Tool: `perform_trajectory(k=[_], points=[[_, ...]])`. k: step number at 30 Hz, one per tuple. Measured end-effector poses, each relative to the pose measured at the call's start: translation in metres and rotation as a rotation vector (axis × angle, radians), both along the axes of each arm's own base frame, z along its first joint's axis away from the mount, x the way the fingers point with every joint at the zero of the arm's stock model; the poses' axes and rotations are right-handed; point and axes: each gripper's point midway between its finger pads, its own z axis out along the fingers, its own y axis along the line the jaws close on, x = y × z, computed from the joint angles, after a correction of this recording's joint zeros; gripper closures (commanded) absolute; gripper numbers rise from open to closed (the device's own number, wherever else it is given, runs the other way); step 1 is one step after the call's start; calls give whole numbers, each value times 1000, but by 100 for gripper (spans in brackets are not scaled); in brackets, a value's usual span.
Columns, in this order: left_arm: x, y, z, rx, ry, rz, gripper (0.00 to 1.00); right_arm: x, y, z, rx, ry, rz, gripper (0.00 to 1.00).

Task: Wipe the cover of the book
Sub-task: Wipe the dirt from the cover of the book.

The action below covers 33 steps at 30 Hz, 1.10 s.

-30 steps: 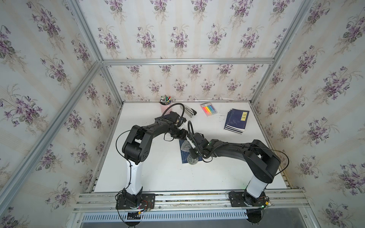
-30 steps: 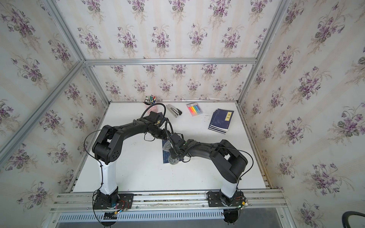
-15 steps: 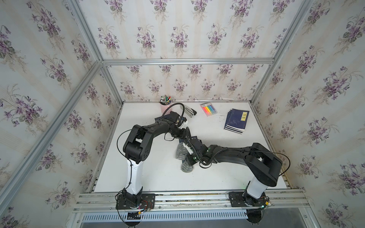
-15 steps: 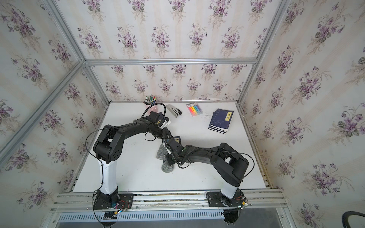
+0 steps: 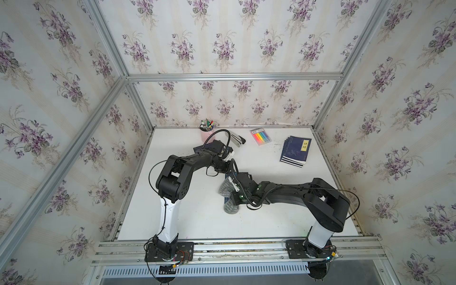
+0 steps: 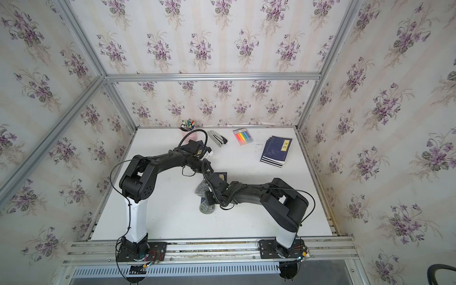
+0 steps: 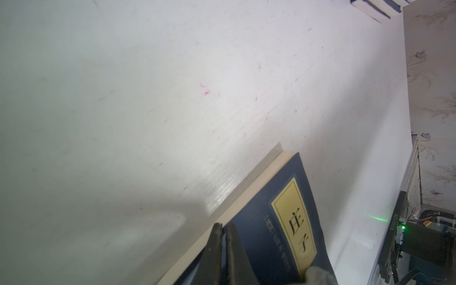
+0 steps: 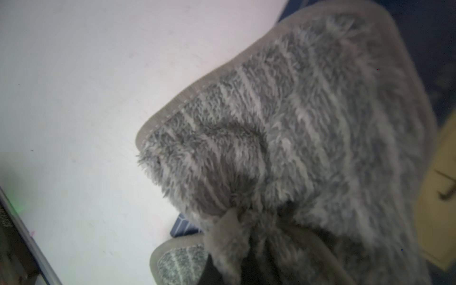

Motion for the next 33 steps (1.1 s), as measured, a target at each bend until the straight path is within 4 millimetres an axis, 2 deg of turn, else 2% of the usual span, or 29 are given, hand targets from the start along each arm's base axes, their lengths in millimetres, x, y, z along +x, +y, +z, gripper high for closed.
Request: perform_trajectory(k=[2,5,6,12,15,19,25,27,33], points=[[0,0,-1,-1,2,-1,94,0,9,0,19,1,5,100],[0,0,-1,-2,4,-1,95,2,5,-2,36,15,-20,100],[0,0,-1,-2,6,0,95,5,0,-2,49,17,-38,100],[0,-2,-1,-12,12,-2,98,26,-60,-4,76,30,-206,100],[0,-2,-2,-16,16,-3,99,30,-71,-2,62,19,-239,100],[0,-3,-2,-22,22,-5,100,34,-63,-1,33,11,-237,100],[0,-5,-2,-38,27,-11,100,49,-20,2,13,-6,-184,100],[-1,-6,-2,-45,30,-14,100,54,-11,2,12,-12,-179,100],[-1,-7,-2,-65,44,-11,100,64,-13,-2,5,-26,-217,100]])
